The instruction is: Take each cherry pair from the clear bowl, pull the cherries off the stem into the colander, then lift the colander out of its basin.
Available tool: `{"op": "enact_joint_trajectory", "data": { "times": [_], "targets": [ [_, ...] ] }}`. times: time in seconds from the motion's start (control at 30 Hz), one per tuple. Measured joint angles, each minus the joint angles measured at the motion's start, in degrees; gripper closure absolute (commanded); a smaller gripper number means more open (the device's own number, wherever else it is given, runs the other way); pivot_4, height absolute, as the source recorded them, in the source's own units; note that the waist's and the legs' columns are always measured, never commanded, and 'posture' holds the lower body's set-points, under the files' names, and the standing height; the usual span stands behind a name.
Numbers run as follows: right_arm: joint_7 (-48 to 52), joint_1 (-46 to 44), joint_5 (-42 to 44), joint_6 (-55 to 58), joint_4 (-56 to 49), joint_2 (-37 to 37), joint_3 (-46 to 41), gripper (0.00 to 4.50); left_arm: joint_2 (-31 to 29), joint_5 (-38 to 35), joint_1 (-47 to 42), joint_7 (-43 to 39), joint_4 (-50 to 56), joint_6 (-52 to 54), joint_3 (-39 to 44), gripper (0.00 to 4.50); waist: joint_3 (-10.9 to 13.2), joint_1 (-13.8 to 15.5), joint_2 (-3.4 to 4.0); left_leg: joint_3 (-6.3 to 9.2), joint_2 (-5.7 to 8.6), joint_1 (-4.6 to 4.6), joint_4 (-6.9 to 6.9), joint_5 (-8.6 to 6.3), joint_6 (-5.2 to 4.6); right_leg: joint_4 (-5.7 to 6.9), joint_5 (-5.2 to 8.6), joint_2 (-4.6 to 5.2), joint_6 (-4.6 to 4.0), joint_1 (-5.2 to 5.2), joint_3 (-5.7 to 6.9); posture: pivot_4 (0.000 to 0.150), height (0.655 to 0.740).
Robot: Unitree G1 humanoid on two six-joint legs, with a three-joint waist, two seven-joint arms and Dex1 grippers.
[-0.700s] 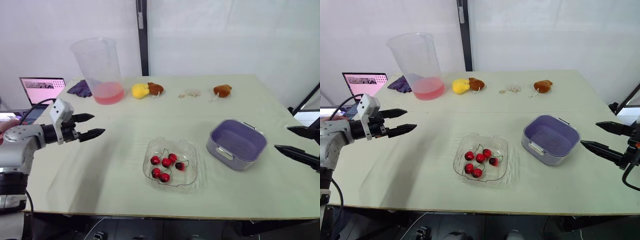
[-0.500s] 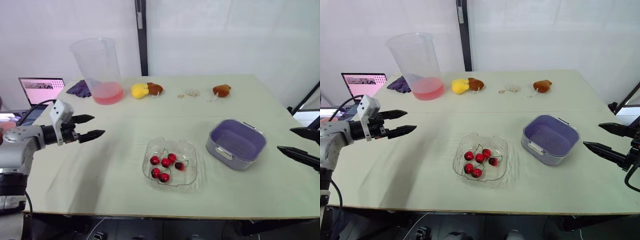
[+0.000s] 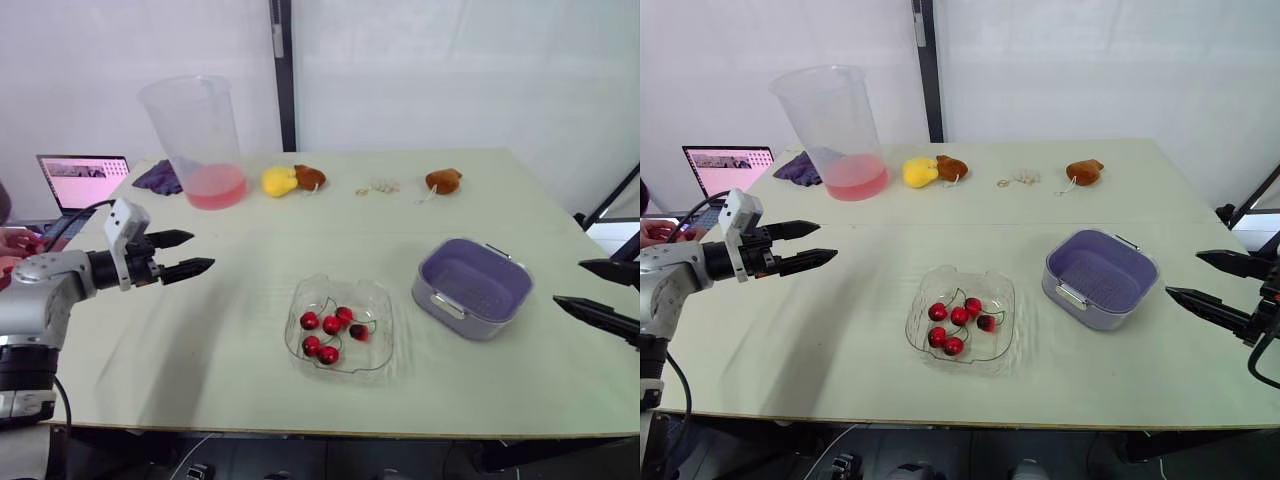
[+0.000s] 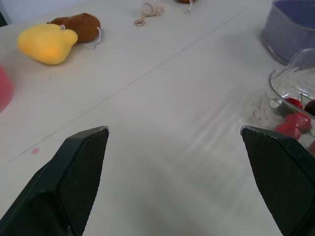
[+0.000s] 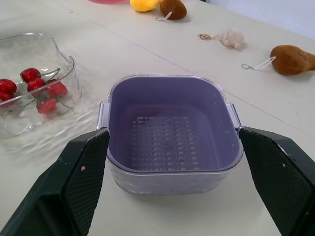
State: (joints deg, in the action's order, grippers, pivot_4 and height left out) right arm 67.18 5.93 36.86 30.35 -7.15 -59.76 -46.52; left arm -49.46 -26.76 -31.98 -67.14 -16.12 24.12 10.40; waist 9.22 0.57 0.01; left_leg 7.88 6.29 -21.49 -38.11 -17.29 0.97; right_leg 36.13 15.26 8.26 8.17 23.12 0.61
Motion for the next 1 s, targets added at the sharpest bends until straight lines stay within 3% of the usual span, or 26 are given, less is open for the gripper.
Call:
{"op": "enact_joint_trajectory", "data": {
  "times": [0.13,0.27,0.43,0.57,0.73,0.8,1.0],
  "targets": [
    [-3.05,-2.13,3.30,6.03,-5.84,-1.02,1.10,0.05,-0.52,-1.32,0.15,-2.17,2.50,0.83,0.04,0.00,0.01,-0.06,0.01,-0.04,-0.10,-0.02,0.00,0.00,0.01,0.01,0.00,-0.10,-0.01,0.07,-0.11,0.150,0.7400],
    [-7.37,-6.23,10.62,15.55,-15.85,-4.50,5.62,0.05,-1.79,-7.02,1.95,-6.44,7.65,6.25,1.89,0.00,0.02,-0.27,0.02,-0.06,-0.17,-0.03,0.01,-0.01,0.01,0.00,-0.01,-0.17,-0.02,0.11,-0.18,0.150,0.7400],
    [-14.30,-16.34,13.07,20.65,-26.03,-7.81,20.40,0.05,-2.40,-9.58,9.61,-9.28,18.13,7.52,1.89,0.00,0.12,-0.25,-0.04,-0.10,-0.18,-0.06,0.03,-0.02,0.02,-0.04,-0.01,-0.16,-0.02,0.16,-0.23,0.150,0.7400],
    [-17.73,-36.52,12.49,27.52,-29.72,-7.57,40.18,0.05,-0.83,-11.36,13.26,-8.24,26.67,8.11,0.74,0.00,0.34,-0.34,-0.08,-0.15,-0.22,-0.15,0.03,-0.01,0.02,-0.04,-0.05,-0.18,-0.09,0.29,-0.29,0.150,0.7400],
    [-21.38,-60.10,6.54,40.44,-25.61,3.07,61.95,0.05,-0.03,-11.65,17.38,-7.11,28.95,8.04,1.16,0.00,0.36,-1.17,-0.10,-0.19,-0.27,-0.57,0.03,0.03,0.09,0.05,-0.06,-0.27,-0.12,0.81,-0.35,0.150,0.7400],
    [-22.62,-62.77,4.16,42.29,-23.32,7.28,67.02,0.05,0.09,-12.04,17.97,-6.42,29.35,8.09,1.37,0.00,0.31,-1.22,-0.18,-0.16,-0.24,-1.02,-0.08,0.05,0.13,0.15,-0.10,-0.27,-0.16,1.28,-0.35,0.150,0.7400],
    [-25.63,-65.72,-6.93,41.76,-16.23,15.21,81.75,0.05,0.20,-12.60,18.18,-4.84,30.96,8.09,1.44,0.00,0.31,-1.39,-0.18,-0.19,-0.19,-1.05,-0.08,0.06,0.14,0.18,-0.10,-0.25,-0.16,1.34,-0.35,0.150,0.7400]
  ]
}}
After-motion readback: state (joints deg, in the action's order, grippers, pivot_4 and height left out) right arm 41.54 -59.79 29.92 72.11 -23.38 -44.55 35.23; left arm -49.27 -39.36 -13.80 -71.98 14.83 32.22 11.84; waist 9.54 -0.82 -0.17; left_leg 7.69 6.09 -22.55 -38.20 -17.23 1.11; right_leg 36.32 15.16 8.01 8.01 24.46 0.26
